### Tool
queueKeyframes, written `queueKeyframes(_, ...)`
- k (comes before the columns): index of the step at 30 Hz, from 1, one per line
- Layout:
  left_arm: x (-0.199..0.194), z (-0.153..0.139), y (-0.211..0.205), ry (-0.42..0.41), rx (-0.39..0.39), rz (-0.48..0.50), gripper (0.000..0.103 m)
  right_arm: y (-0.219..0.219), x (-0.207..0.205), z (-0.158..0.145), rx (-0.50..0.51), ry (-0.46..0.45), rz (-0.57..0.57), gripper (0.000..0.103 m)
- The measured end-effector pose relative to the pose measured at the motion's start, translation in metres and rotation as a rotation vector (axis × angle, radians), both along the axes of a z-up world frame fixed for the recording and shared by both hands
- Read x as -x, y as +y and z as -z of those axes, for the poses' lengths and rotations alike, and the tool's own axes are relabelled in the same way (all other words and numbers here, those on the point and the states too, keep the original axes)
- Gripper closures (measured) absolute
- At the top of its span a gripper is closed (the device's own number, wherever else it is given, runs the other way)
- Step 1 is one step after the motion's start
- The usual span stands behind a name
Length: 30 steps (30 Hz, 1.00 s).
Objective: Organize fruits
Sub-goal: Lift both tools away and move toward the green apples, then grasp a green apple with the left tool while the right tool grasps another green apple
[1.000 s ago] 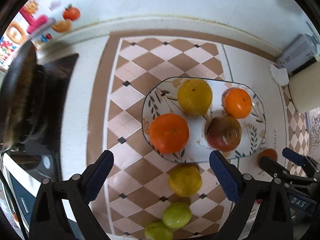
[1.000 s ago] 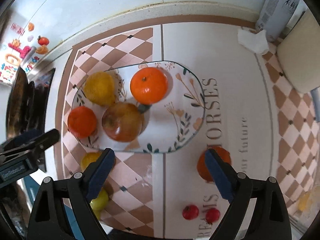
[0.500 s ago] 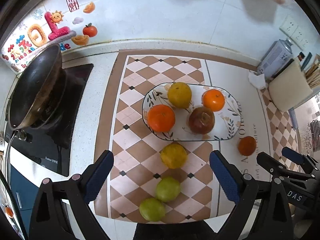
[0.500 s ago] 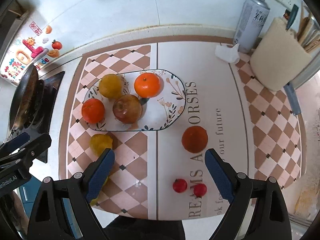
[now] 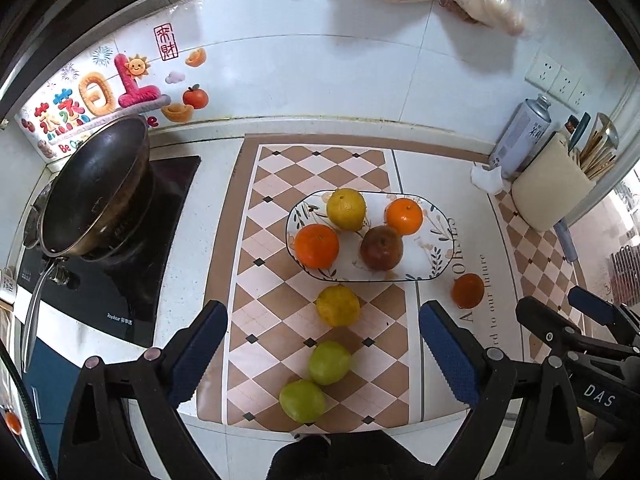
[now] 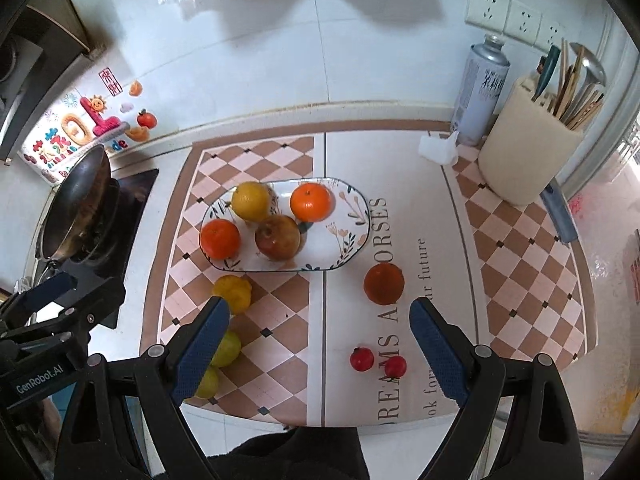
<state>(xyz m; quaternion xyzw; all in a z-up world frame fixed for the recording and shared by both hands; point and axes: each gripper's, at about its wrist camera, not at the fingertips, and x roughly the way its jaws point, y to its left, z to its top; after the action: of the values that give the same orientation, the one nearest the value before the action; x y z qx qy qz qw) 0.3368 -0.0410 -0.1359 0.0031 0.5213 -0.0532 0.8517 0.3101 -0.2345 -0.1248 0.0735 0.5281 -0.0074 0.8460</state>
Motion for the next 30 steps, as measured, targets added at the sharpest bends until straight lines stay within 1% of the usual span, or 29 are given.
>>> queueKeyframes(5, 0.002, -0.001, 0.001, 0.001, 0.007, -0.001, 0.005, -0.001, 0.002, -0.002, -0.036, -0.004, 0.010, 0.009)
queueKeyframes(9, -0.001, -0.001, 0.005, 0.002, 0.013, -0.009, 0.005, -0.003, 0.000, 0.003, -0.079, -0.006, 0.013, 0.009)
queueKeyframes(12, -0.008, 0.009, 0.006, 0.030, -0.007, -0.001, 0.005, -0.007, -0.005, 0.015, -0.144, 0.010, 0.013, 0.009)
queueKeyframes(15, -0.014, 0.029, 0.014, 0.078, -0.031, -0.021, 0.003, -0.008, -0.013, 0.041, -0.199, 0.067, 0.000, 0.009)
queueKeyframes(18, -0.017, 0.058, 0.024, 0.154, -0.048, -0.048, 0.003, -0.005, -0.019, 0.072, -0.283, 0.122, -0.020, 0.009)
queueKeyframes(20, -0.016, 0.083, 0.029, 0.228, -0.047, -0.056, 0.003, -0.004, -0.022, 0.092, -0.332, 0.154, -0.026, 0.010)
queueKeyframes(22, -0.013, 0.106, 0.033, 0.305, -0.022, -0.060, 0.003, 0.003, -0.026, 0.109, -0.328, 0.194, -0.047, 0.023)
queueKeyframes(25, -0.006, 0.141, 0.034, 0.418, 0.000, -0.071, 0.003, 0.009, -0.030, 0.125, -0.343, 0.226, -0.067, 0.024)
queueKeyframes(28, 0.001, 0.168, 0.032, 0.503, 0.030, -0.065, 0.003, 0.017, -0.035, 0.138, -0.350, 0.262, -0.095, 0.024)
queueKeyframes(30, 0.004, 0.185, 0.032, 0.564, 0.073, -0.070, 0.003, 0.021, -0.040, 0.145, -0.351, 0.284, -0.110, 0.024)
